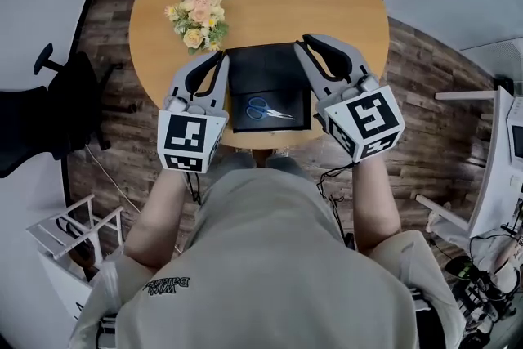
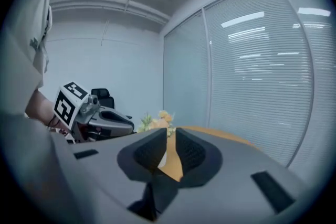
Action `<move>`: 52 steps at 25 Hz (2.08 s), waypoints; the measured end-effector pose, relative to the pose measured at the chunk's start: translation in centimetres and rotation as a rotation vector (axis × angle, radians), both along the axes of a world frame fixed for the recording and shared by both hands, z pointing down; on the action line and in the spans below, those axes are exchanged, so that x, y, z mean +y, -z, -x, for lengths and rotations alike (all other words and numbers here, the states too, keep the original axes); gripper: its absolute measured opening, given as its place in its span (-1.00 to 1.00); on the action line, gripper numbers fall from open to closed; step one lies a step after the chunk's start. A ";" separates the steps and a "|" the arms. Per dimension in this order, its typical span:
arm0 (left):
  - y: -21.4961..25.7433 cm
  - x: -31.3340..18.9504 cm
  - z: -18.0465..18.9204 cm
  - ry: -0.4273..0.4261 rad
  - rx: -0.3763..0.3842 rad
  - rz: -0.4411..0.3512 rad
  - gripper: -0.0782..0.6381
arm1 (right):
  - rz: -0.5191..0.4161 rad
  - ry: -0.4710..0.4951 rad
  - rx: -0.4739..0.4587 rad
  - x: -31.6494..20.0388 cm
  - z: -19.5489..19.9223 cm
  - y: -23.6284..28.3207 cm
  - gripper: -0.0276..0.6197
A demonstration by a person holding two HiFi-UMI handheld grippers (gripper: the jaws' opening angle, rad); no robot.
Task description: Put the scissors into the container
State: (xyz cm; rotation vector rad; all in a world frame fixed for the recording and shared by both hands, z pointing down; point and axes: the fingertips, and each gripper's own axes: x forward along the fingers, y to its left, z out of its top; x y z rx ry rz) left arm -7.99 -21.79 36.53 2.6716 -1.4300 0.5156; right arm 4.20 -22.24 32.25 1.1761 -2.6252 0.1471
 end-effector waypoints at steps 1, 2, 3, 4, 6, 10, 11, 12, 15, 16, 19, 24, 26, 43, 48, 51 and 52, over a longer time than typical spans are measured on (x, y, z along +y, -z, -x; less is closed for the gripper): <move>1.3 0.0 -0.3 -0.008 0.024 -0.016 -0.70 | -0.015 0.001 -0.031 0.1 -0.2 1.3 -0.71; 2.8 -0.1 -0.6 -0.016 0.045 -0.036 -0.70 | -0.032 0.004 -0.060 0.2 -0.4 2.7 -0.72; 4.2 -0.1 -0.9 -0.024 0.055 -0.064 -0.70 | -0.051 0.004 -0.080 0.3 -0.6 4.0 -0.73; 5.6 -0.2 -1.1 -0.033 0.053 -0.097 -0.70 | -0.075 -0.001 -0.090 0.4 -0.9 5.2 -0.73; 8.3 -0.5 -1.5 -0.049 0.044 -0.165 -0.70 | -0.127 -0.019 -0.091 0.6 -1.5 7.4 -0.73; 12.6 -0.4 -2.2 -0.064 0.073 -0.249 -0.70 | -0.216 -0.049 -0.111 1.2 -2.7 11.2 -0.74; 13.5 -0.3 -2.4 -0.065 0.081 -0.260 -0.70 | -0.235 -0.055 -0.117 1.4 -3.0 12.2 -0.74; 14.3 -0.1 -2.4 -0.065 0.087 -0.272 -0.70 | -0.253 -0.059 -0.125 1.7 -3.4 13.1 -0.75; 16.3 0.6 -2.6 -0.067 0.116 -0.298 -0.70 | -0.292 -0.063 -0.168 2.6 -4.3 15.6 -0.75; 16.9 0.8 -2.6 -0.068 0.125 -0.305 -0.70 | -0.303 -0.065 -0.178 3.0 -4.6 16.3 -0.75; 18.1 1.2 -2.2 -0.077 0.114 -0.343 -0.70 | -0.344 -0.079 -0.176 3.9 -5.5 18.1 -0.76; 20.2 2.0 -2.3 -0.085 0.111 -0.391 -0.70 | -0.385 -0.100 -0.174 5.6 -6.7 20.1 -0.76; 20.9 2.4 -2.5 -0.089 0.119 -0.401 -0.70 | -0.397 -0.102 -0.177 6.2 -6.8 20.6 -0.76; 15.9 2.8 -2.5 -0.091 0.078 -0.293 -0.70 | -0.253 -0.137 -0.127 6.1 -7.7 14.2 -0.78; 15.4 3.1 -2.7 -0.091 0.084 -0.267 -0.70 | -0.219 -0.122 -0.134 5.8 -7.3 13.1 -0.80; 15.3 2.9 -2.4 -0.080 0.084 -0.280 -0.70 | -0.218 -0.121 -0.117 5.8 -7.2 12.9 -0.80; 15.2 2.8 -2.3 -0.076 0.084 -0.281 -0.70 | -0.222 -0.121 -0.107 5.9 -7.1 12.9 -0.80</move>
